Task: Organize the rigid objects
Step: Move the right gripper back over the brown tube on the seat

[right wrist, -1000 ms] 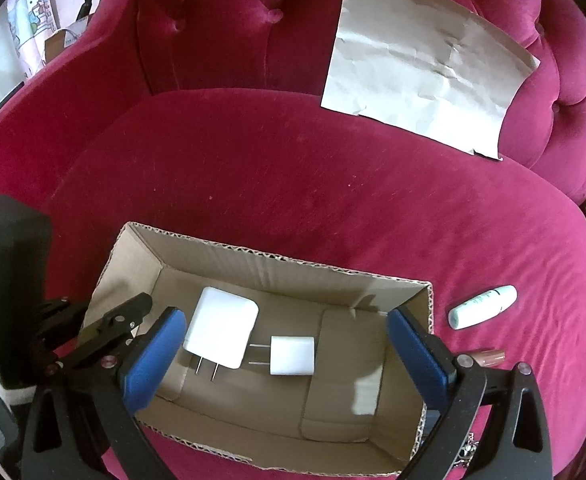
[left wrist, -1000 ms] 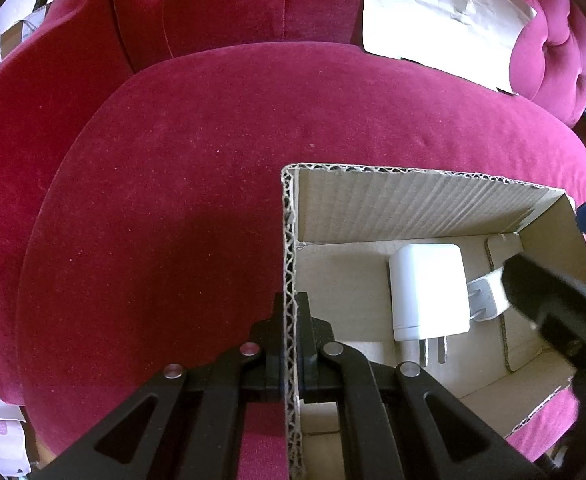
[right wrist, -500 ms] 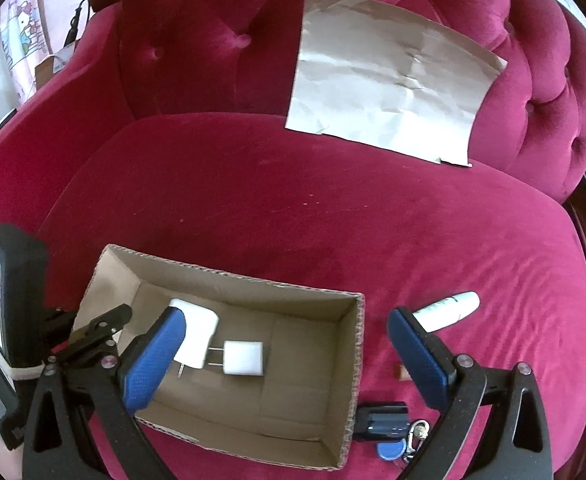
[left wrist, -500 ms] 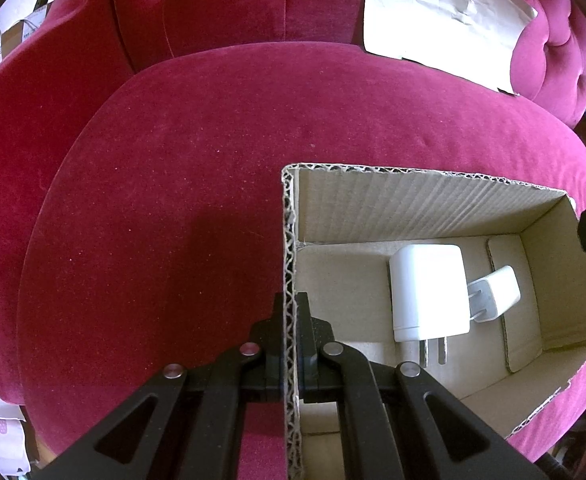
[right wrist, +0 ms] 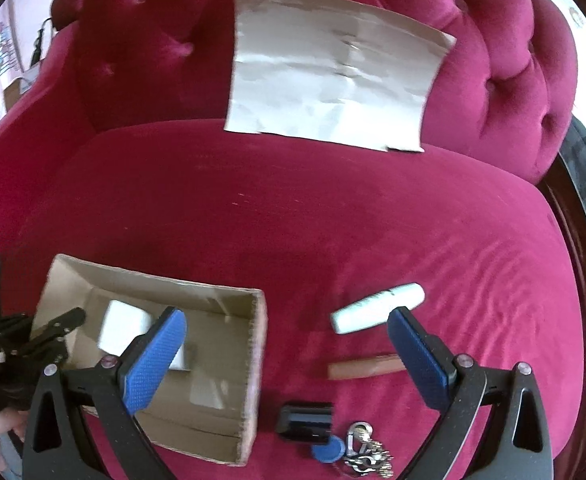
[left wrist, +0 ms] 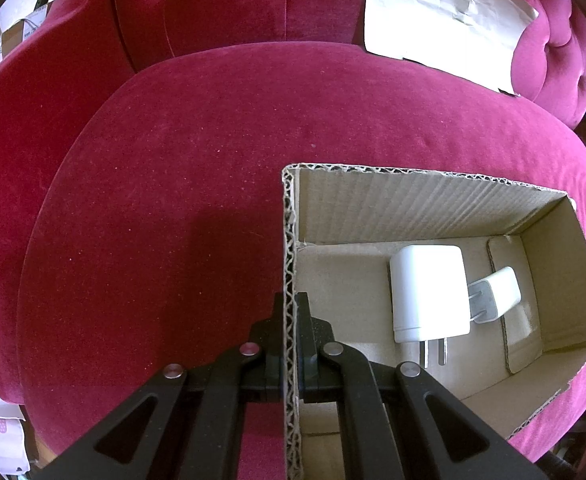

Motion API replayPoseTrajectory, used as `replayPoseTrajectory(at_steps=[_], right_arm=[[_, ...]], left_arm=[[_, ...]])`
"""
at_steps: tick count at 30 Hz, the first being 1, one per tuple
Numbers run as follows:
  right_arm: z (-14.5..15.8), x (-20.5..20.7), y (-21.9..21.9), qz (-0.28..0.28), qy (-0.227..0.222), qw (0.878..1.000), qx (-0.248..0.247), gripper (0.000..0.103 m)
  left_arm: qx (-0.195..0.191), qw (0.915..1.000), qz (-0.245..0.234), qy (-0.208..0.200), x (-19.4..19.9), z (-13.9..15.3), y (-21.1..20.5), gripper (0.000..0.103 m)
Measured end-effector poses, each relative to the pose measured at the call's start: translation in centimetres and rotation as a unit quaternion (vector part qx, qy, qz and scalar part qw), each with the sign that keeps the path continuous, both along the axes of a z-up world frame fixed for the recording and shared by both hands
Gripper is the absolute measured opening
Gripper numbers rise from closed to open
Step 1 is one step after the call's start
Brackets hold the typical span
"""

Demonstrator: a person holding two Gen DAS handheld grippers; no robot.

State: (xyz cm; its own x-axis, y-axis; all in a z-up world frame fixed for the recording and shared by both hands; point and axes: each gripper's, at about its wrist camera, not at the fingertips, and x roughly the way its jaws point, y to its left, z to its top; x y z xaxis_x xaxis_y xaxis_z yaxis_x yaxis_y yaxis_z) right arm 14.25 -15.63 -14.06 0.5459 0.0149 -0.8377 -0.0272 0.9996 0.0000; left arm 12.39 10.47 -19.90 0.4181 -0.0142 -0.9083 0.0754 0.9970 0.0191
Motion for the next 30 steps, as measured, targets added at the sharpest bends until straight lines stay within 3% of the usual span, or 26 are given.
replayPoseTrajectory(at_steps=[18,30], right_arm=[[-2.6,-0.4,-5.8,-0.038,0.023,0.999,0.001,0.103],[-6.1,-0.9,-7.2,-0.031,0.067,0.997,-0.007,0.103]], left_arm=[[0.001,1.0,0.0,0.0,0.0,0.0,0.0,0.003],[0.002,1.0,0.0,0.0,0.0,-0.1,0.0,0.003]])
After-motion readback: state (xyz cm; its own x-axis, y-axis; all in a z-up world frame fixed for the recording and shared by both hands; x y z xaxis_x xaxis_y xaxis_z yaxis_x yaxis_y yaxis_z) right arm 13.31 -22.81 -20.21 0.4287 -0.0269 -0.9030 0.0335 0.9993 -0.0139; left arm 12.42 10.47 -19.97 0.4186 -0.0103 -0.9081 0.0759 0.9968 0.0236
